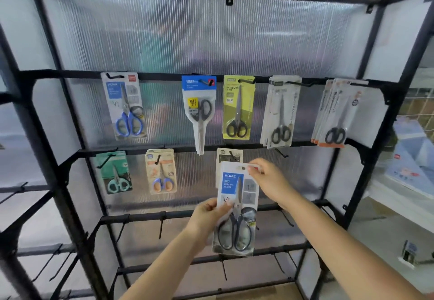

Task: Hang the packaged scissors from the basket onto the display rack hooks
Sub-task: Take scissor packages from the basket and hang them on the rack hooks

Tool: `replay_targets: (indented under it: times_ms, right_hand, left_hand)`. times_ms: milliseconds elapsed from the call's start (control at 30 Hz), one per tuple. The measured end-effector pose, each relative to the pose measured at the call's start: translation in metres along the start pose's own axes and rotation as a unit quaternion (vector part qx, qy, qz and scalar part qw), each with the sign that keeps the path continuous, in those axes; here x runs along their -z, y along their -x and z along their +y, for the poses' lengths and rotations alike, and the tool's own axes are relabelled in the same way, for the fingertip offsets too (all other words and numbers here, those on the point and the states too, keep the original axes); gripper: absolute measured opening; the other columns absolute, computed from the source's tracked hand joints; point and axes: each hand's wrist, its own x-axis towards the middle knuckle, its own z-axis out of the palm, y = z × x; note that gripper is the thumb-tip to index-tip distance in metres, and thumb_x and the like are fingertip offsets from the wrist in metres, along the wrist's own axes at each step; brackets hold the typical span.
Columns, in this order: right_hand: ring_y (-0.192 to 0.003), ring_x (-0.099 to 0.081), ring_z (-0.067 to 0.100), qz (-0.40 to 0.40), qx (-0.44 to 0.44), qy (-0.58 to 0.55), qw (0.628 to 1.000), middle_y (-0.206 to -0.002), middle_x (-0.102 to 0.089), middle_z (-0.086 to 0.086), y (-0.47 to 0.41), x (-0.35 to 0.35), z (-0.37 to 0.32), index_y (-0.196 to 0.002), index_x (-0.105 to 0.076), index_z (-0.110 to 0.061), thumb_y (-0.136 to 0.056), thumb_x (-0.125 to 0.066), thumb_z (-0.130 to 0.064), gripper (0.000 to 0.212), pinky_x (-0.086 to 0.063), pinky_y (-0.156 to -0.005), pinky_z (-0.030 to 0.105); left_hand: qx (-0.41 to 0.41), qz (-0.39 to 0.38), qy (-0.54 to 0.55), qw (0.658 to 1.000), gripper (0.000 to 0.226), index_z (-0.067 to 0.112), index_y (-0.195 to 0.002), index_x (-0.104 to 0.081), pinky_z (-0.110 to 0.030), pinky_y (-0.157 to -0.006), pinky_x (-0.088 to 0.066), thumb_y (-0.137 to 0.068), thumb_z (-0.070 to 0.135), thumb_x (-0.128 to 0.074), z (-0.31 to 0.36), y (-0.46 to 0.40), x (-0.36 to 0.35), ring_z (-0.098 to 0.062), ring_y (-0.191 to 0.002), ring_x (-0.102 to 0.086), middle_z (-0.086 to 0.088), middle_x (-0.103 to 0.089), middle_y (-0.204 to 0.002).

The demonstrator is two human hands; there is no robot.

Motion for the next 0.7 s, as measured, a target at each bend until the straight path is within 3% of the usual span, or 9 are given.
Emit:
replay_targets:
  times_ms: [267,533,700]
  right_hand:
    - [-0.099,-0.05,0.011,0.009,0.005,-0.016,1.0,-0.105,-0.055,-0.003,0.002,0.058,0.018,-0.116,-0.054,-0.01,-0.1,-0.042,-0.02,0.022,-0.036,-0.068,0.012]
    - [-0.089,-0.055,0.012,-0.002,0.014,-0.016,1.0,-0.094,-0.061,-0.004,0.003,0.118,0.051,-0.098,-0.058,-0.019,-0.096,-0.052,-0.019,0.007,-0.04,-0.073,0.024]
    - [-0.08,-0.057,0.007,-0.003,0.014,-0.017,1.0,-0.089,-0.064,-0.004,0.001,0.127,0.065,-0.097,-0.061,-0.017,-0.094,-0.056,-0.018,0.006,-0.039,-0.063,0.017]
  left_hand:
    - [0.013,0.028,-0.066,0.997,0.009,0.015,-0.097,-0.066,-0.028,-0.071,-0.056,-0.09,0.012,-0.062,-0.013,-0.008,-0.049,-0.018,-0.083,-0.066,-0.009,-0.071,-0.099]
    - [0.014,0.026,-0.003,1.0,0.008,0.01,-0.094,-0.067,-0.04,-0.077,-0.056,-0.091,0.011,-0.059,-0.034,-0.022,-0.118,-0.023,-0.079,-0.068,-0.009,-0.072,-0.087]
    - [0.011,0.035,-0.007,0.999,0.011,0.011,-0.099,-0.066,-0.037,-0.075,-0.057,-0.092,0.014,-0.059,-0.042,-0.02,-0.133,-0.024,-0.086,-0.069,-0.007,-0.073,-0.092]
